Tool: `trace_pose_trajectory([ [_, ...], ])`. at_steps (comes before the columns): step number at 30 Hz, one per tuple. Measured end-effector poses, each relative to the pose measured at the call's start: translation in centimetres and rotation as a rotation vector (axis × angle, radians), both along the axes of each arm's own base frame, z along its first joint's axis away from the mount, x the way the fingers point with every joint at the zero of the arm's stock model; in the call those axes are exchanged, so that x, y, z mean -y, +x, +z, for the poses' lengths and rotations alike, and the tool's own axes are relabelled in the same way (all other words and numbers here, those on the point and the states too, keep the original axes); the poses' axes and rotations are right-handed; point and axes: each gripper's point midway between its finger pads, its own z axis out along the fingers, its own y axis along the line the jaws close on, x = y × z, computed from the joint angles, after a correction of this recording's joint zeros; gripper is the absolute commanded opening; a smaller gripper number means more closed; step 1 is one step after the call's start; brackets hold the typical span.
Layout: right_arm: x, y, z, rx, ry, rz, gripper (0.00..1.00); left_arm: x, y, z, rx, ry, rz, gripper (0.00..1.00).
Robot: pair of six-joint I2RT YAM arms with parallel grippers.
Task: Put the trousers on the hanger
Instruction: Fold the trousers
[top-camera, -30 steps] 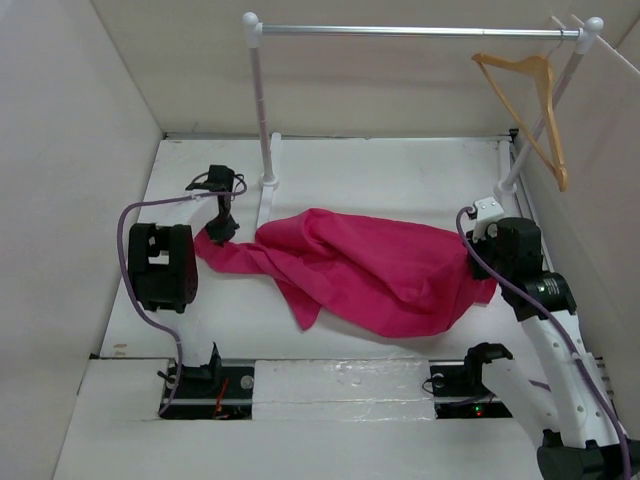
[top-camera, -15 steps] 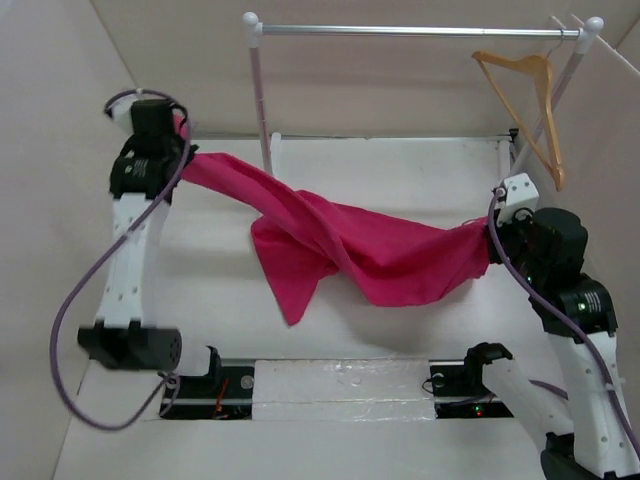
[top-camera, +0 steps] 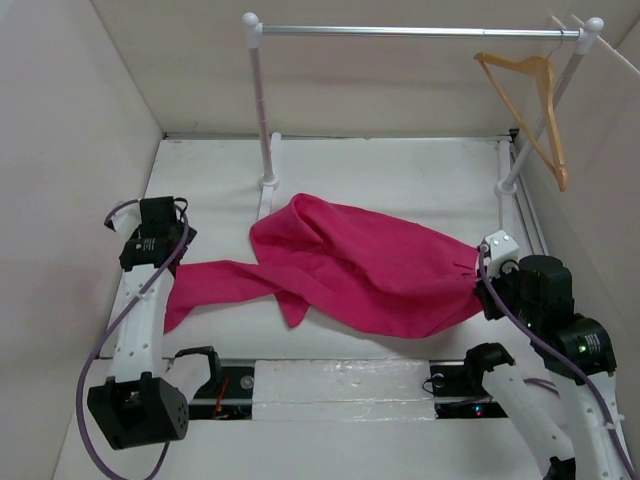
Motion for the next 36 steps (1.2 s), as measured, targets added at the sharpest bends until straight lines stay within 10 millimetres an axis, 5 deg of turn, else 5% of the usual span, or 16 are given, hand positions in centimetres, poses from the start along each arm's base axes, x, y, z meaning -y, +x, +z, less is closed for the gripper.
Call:
trace_pose_trajectory([
  [5,-0.8,0.2,0.1,-0.001,0.011,0.045,0.00,2.1,2.7,-1.3,0.010,-0.083,-0.118,0.70],
  [10,-2.0,1.6,0.1,0.024,0.018,0.106,0.00,3.5,1.5,-9.8,-0.201,-0.203,-0.110,0.79],
  [14,-2.8,2.9,-1.2,-0.018,0.016,0.139,0.00,3.1,0.1,-13.0,-0.305,-0.232,-0.022,0.80],
  [33,-4.5,4.5,-2.1,-0.015,0.039,0.206,0.00,-0.1,6.6,-14.6,-0.304,-0.107,0.065,0.79],
  [36,-4.6,4.8,-2.3,-0.022,0.037,0.206,0.00,-0.3,6.8,-14.8,-0.306,-0.092,0.063,0.51],
])
